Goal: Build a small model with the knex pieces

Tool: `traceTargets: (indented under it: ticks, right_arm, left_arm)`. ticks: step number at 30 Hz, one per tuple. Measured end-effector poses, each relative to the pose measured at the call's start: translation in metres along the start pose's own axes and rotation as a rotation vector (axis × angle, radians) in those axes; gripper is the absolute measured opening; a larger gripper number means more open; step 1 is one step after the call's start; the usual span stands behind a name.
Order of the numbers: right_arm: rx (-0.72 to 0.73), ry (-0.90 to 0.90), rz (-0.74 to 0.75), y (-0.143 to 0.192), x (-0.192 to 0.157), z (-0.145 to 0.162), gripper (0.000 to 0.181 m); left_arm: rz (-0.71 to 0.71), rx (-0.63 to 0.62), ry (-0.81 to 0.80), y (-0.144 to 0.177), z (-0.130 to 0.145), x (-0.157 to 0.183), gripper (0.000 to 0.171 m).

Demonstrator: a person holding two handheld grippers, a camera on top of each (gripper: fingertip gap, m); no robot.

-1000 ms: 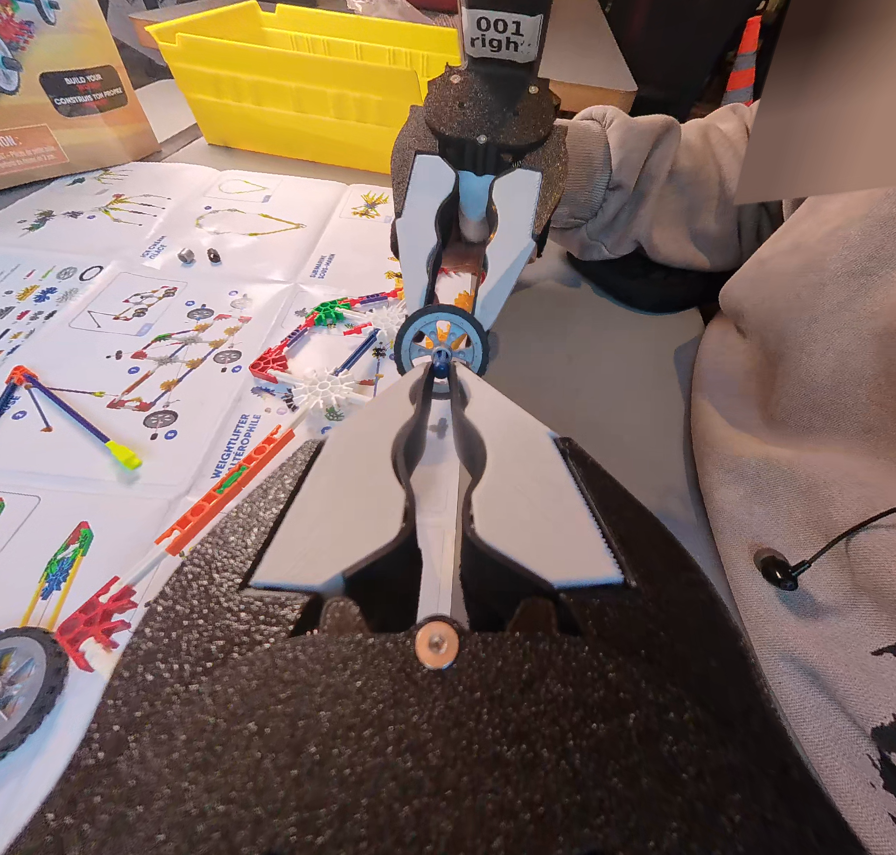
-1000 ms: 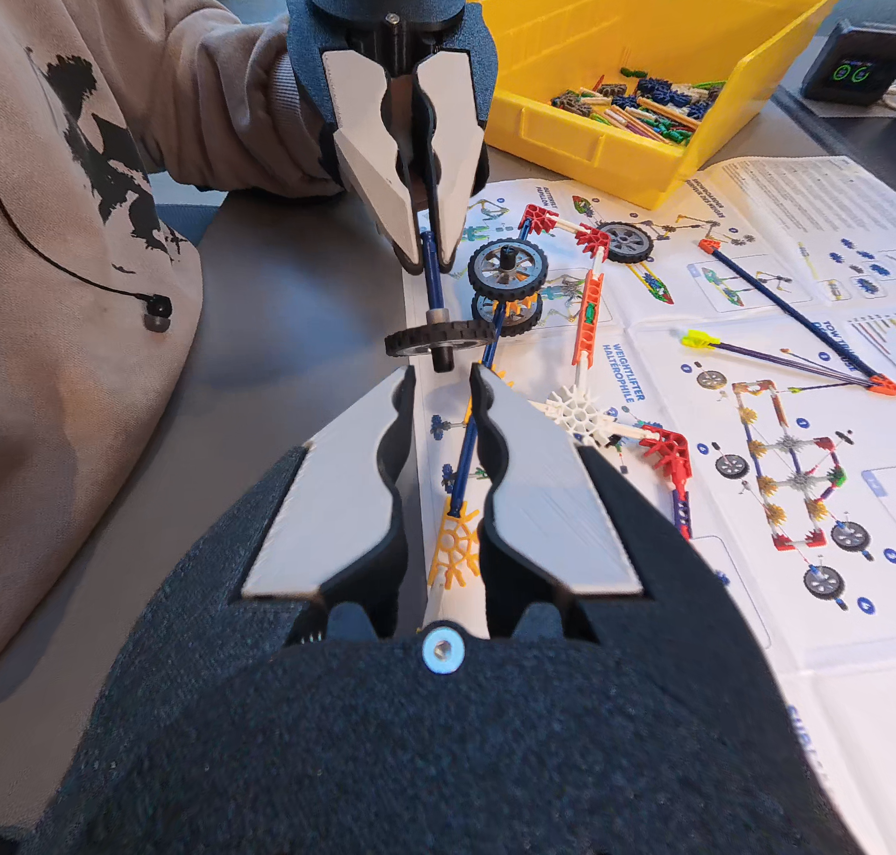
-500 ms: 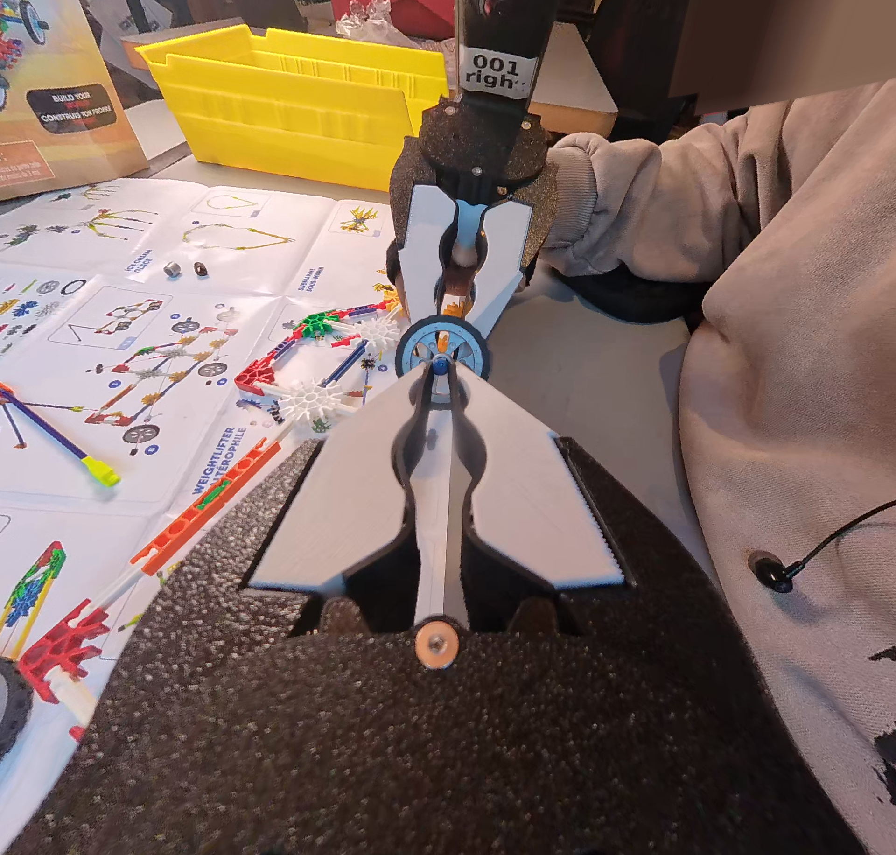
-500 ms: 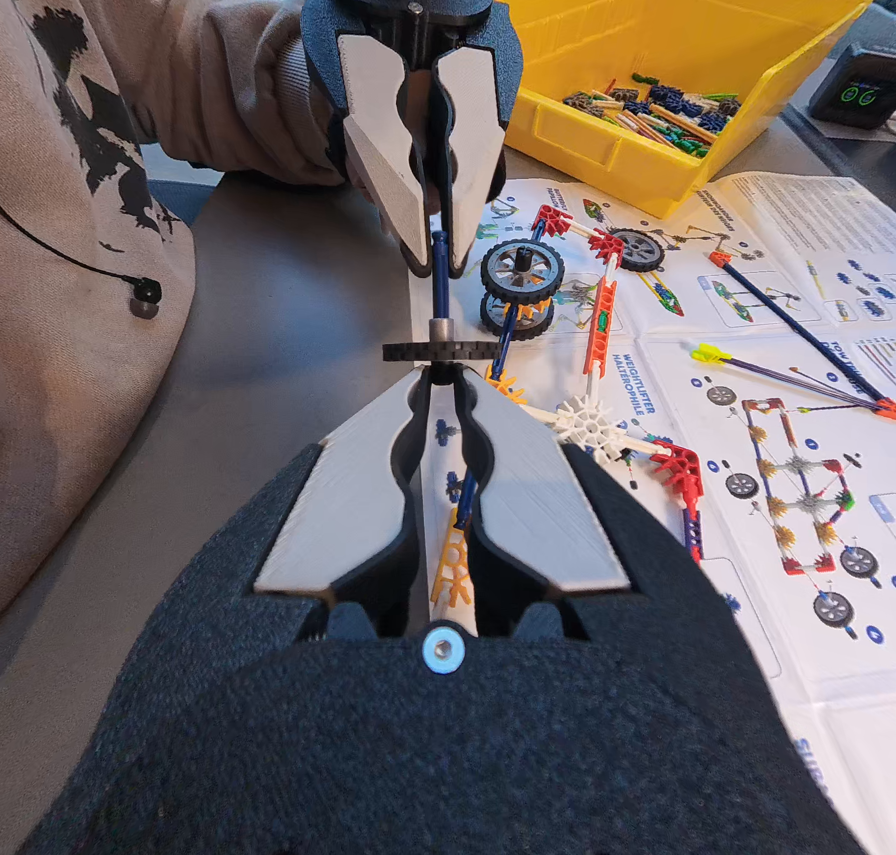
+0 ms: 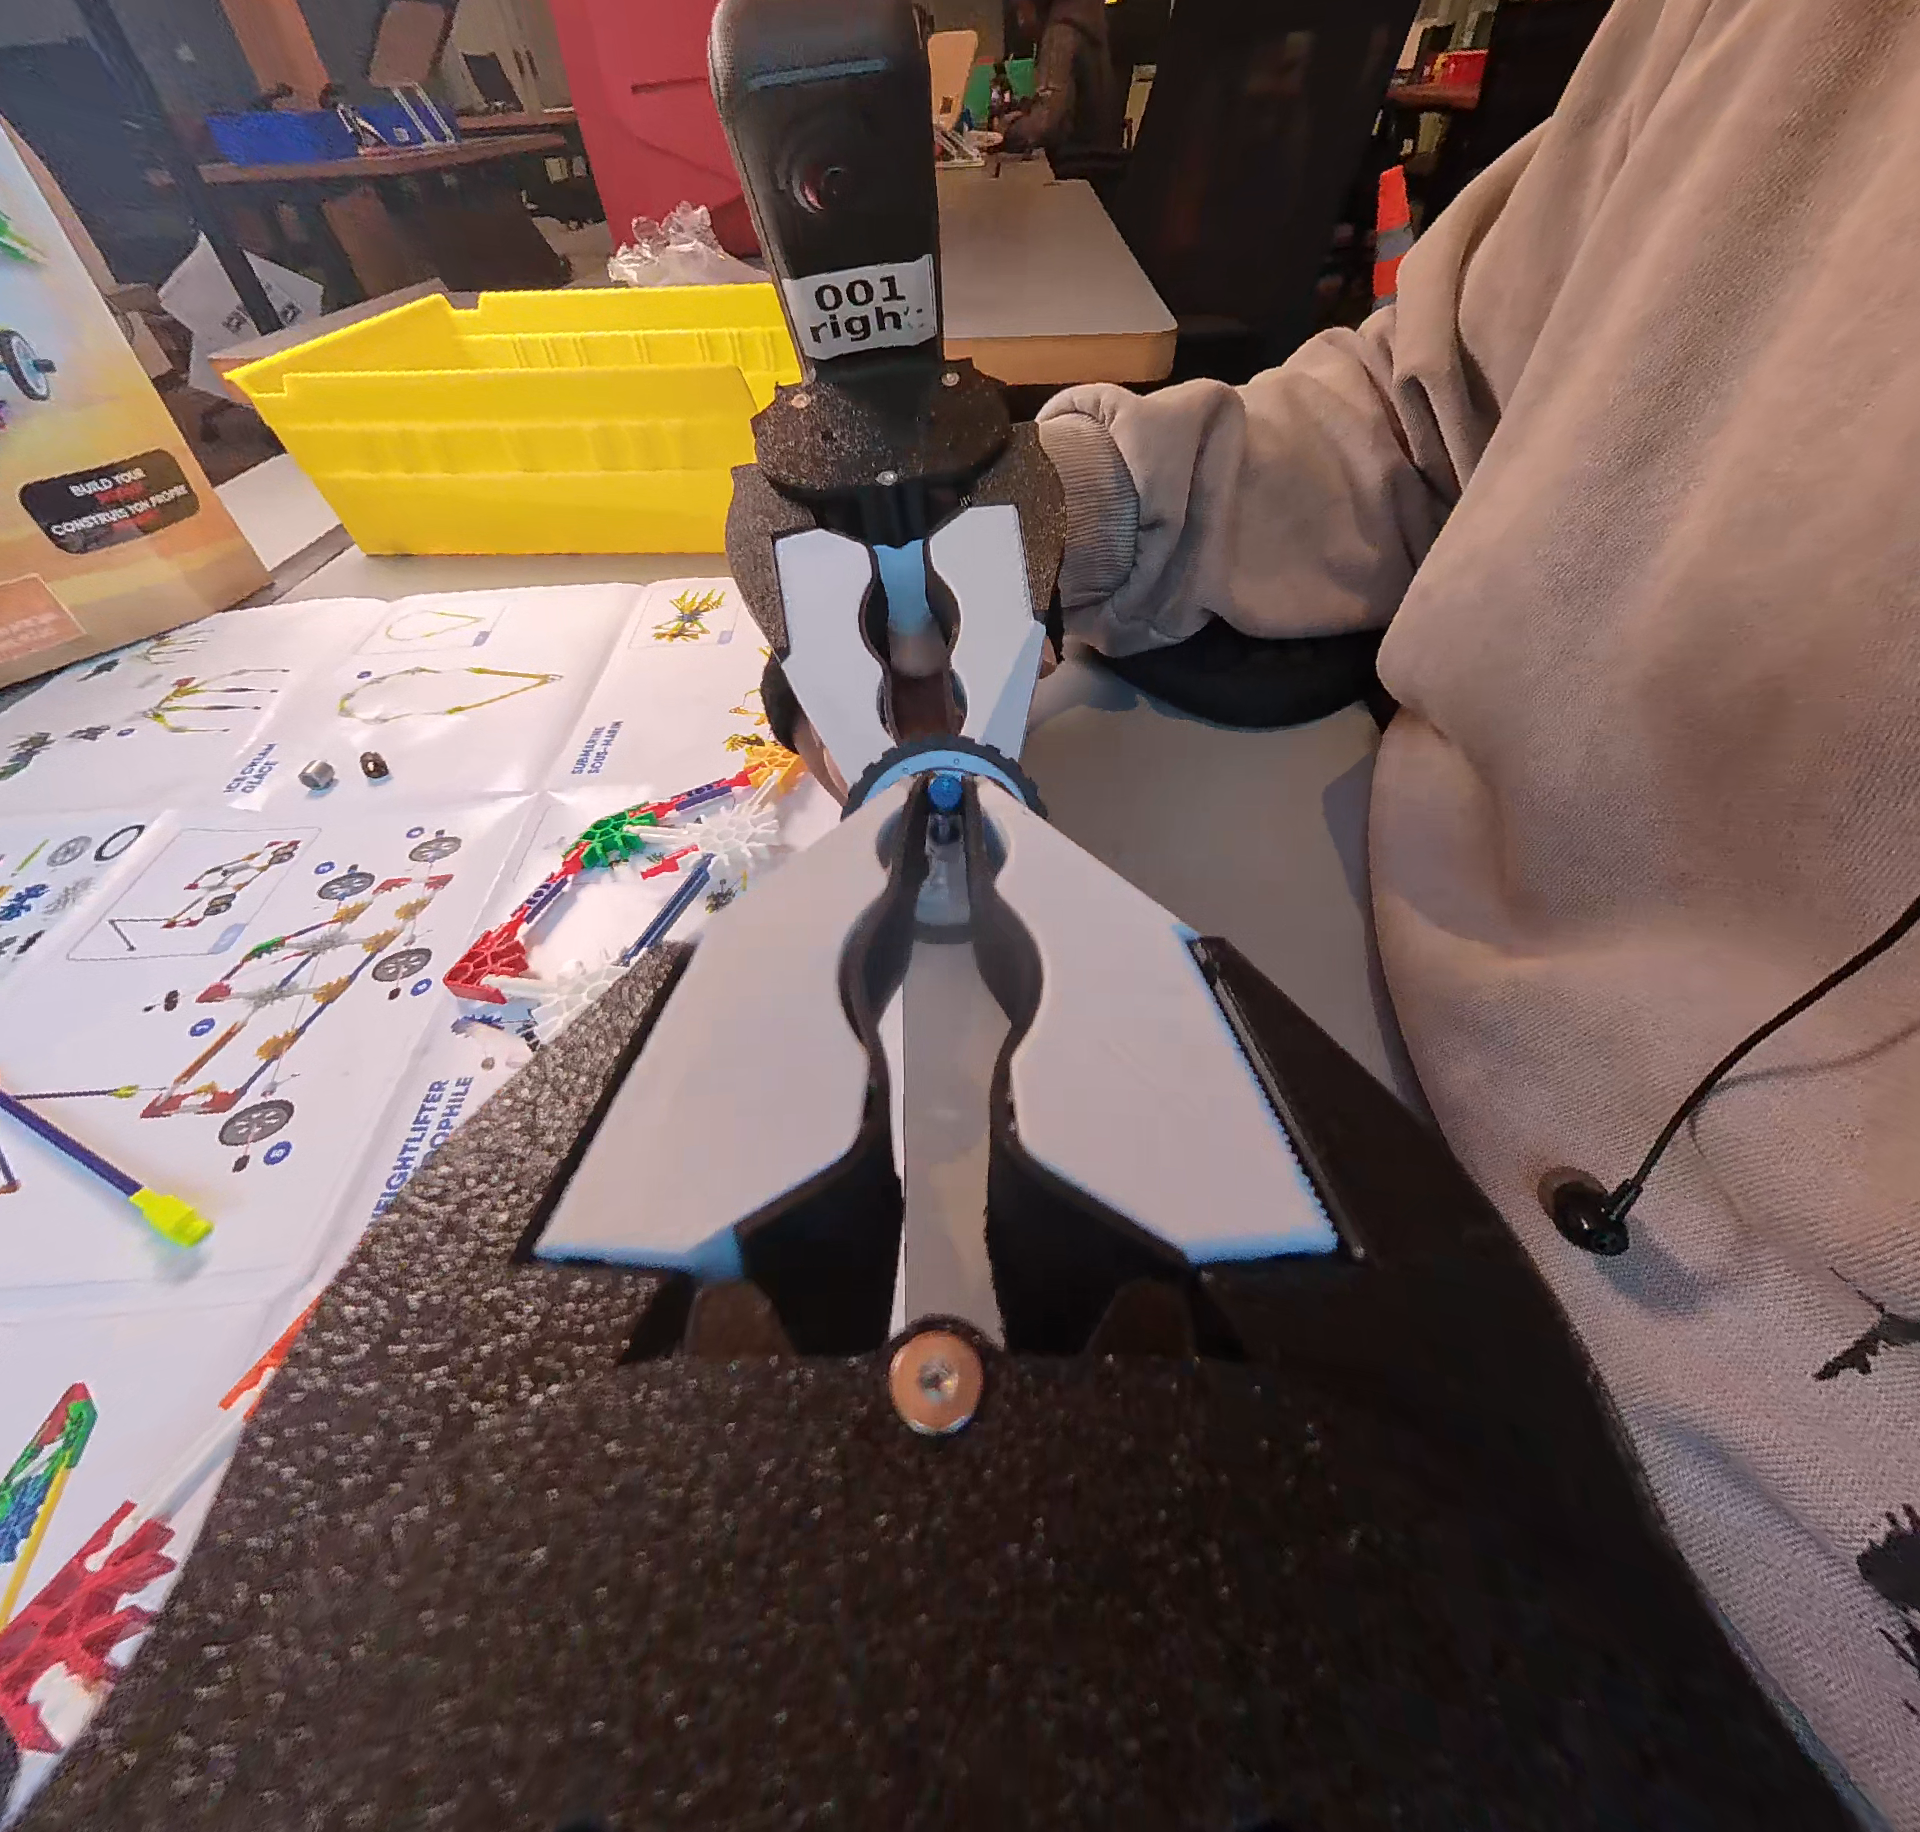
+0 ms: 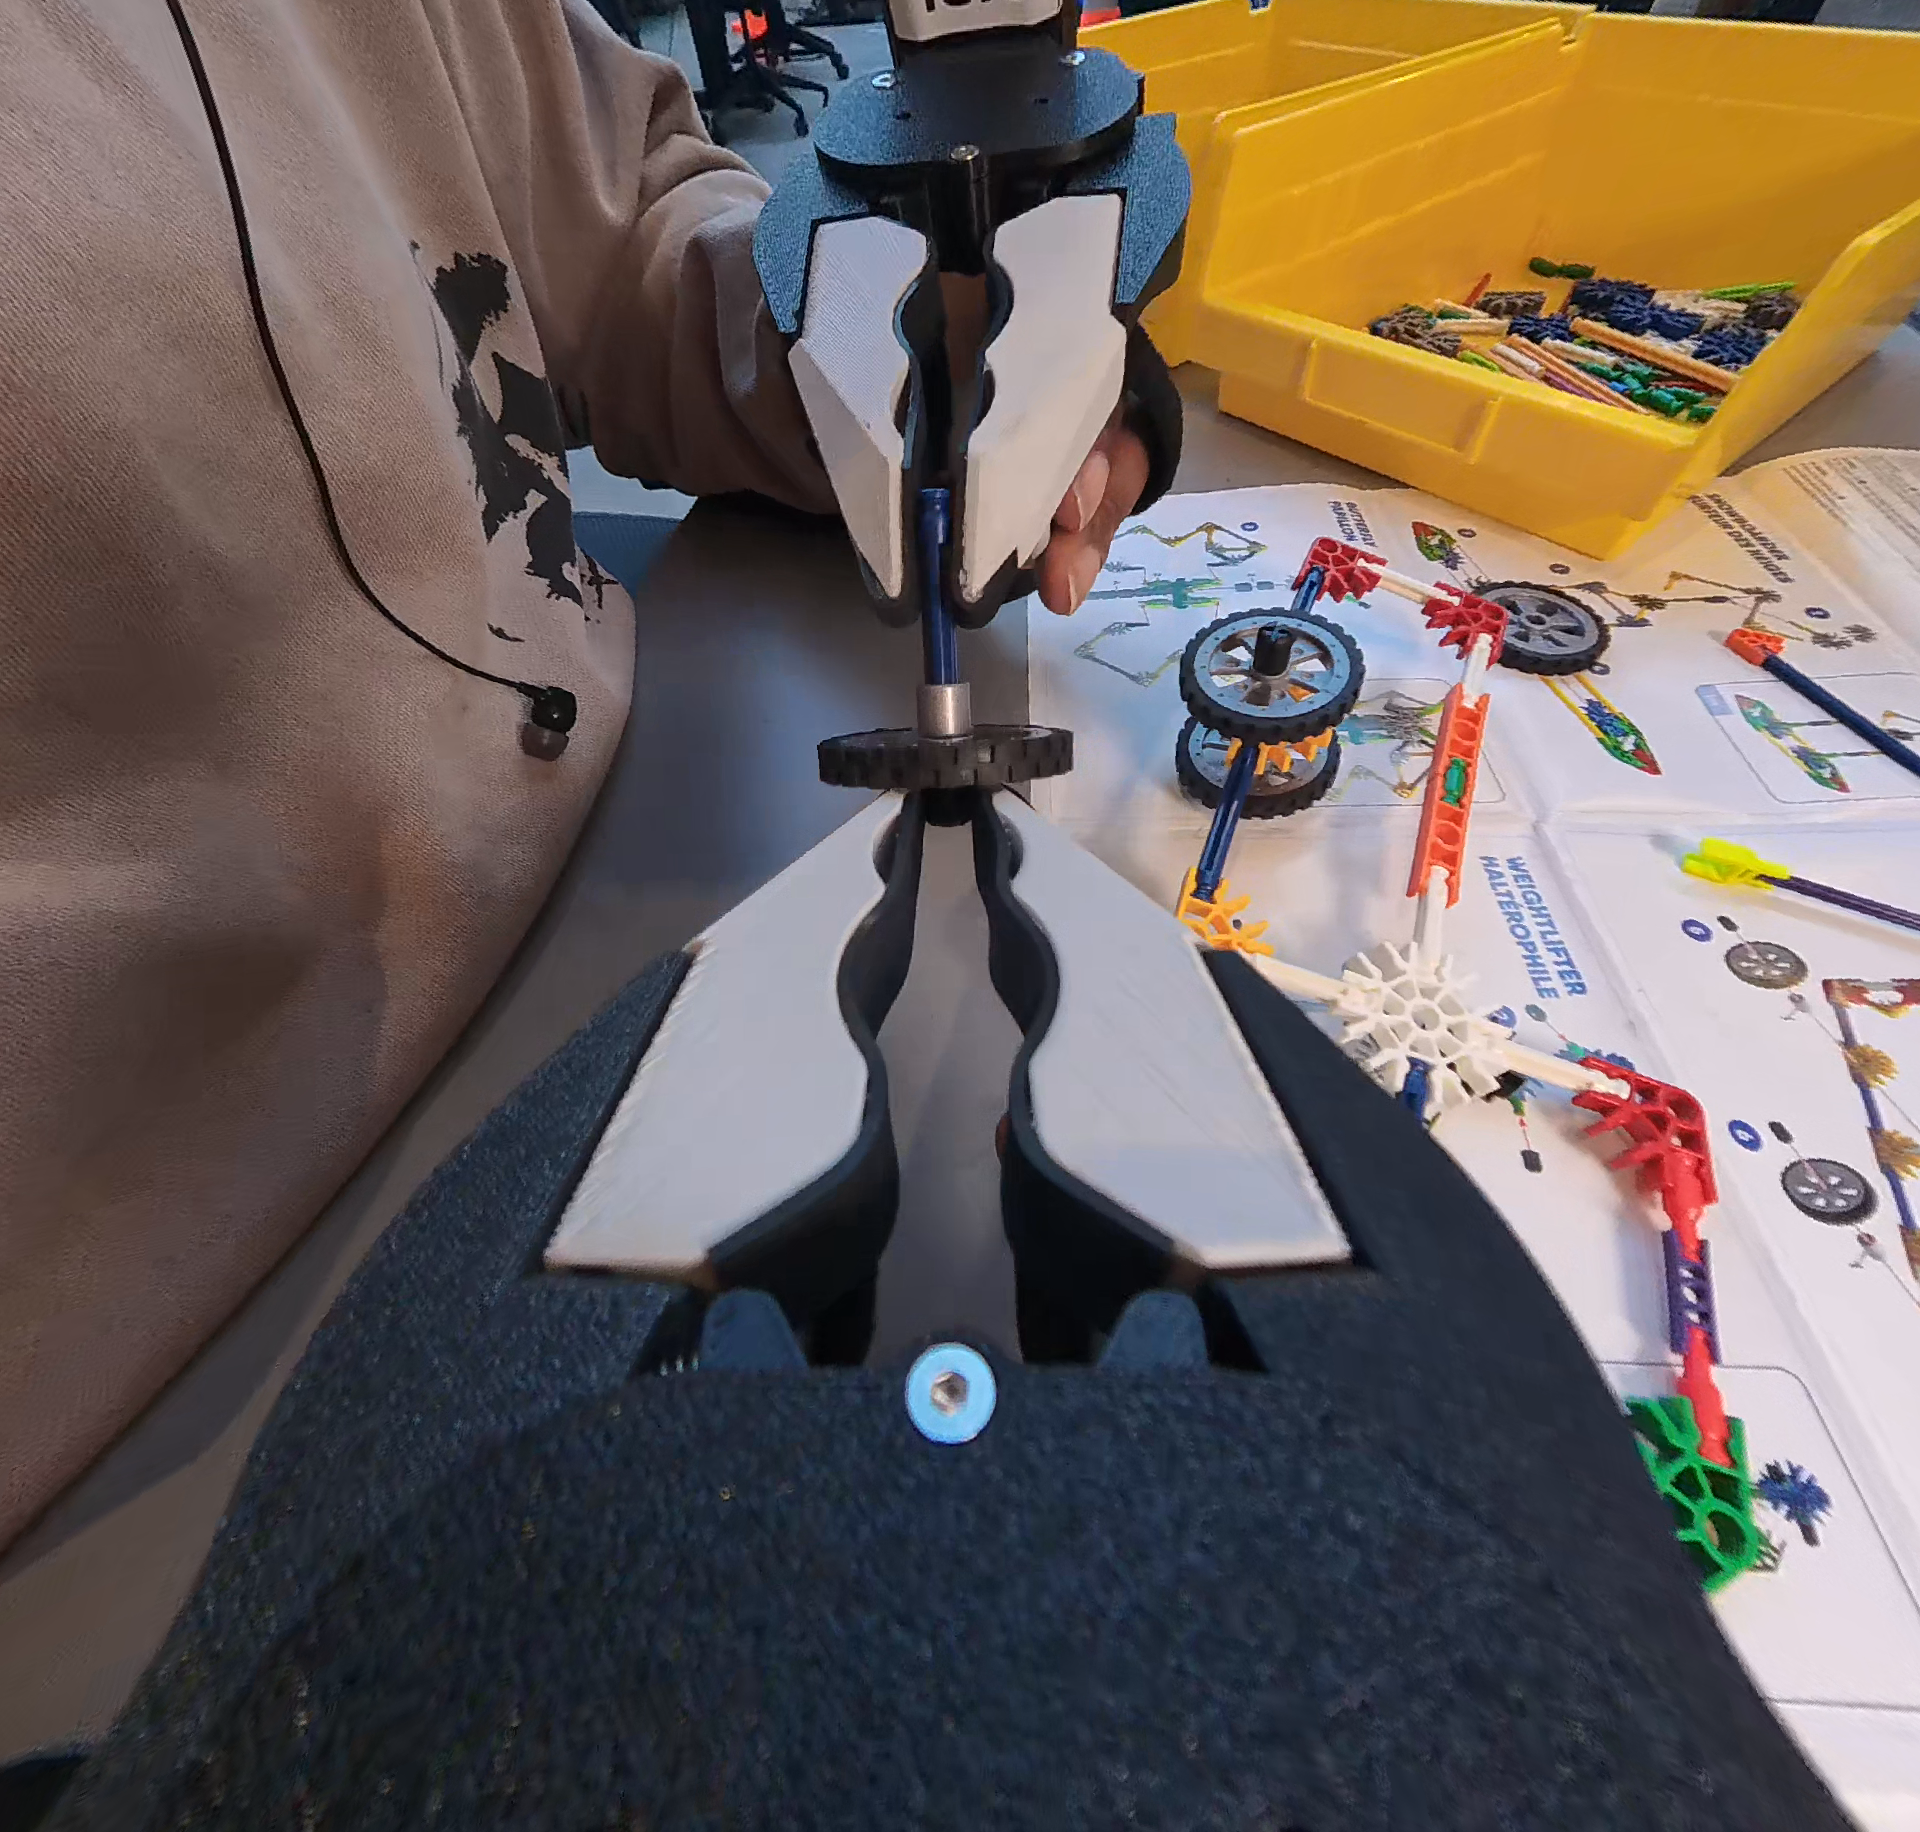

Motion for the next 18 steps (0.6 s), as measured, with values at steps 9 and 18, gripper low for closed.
traceTargets:
  ticks: [9,18]
  right_arm:
    - [-0.166,0.046,0.133,0.017,0.010,0.005,0.019]
    - [-0.441,-0.025,0.300,0.104,0.003,0.000,0.034]
  left_arm:
    - [-0.029,-0.102,-0.009,0.003,0.003,-0.007,0.004]
    - [0.027,-0.246,0.024,-0.019,0.021,0.001,0.004]
Point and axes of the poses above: each gripper's, where its closed fingertips meet, y back along the fingers, z out of its underside, x = y × z across the jaws, the point moved 10 cm from there along y, back along the fingers, and after that the axes turned 7 degrees about y, right-handed, at the moved point
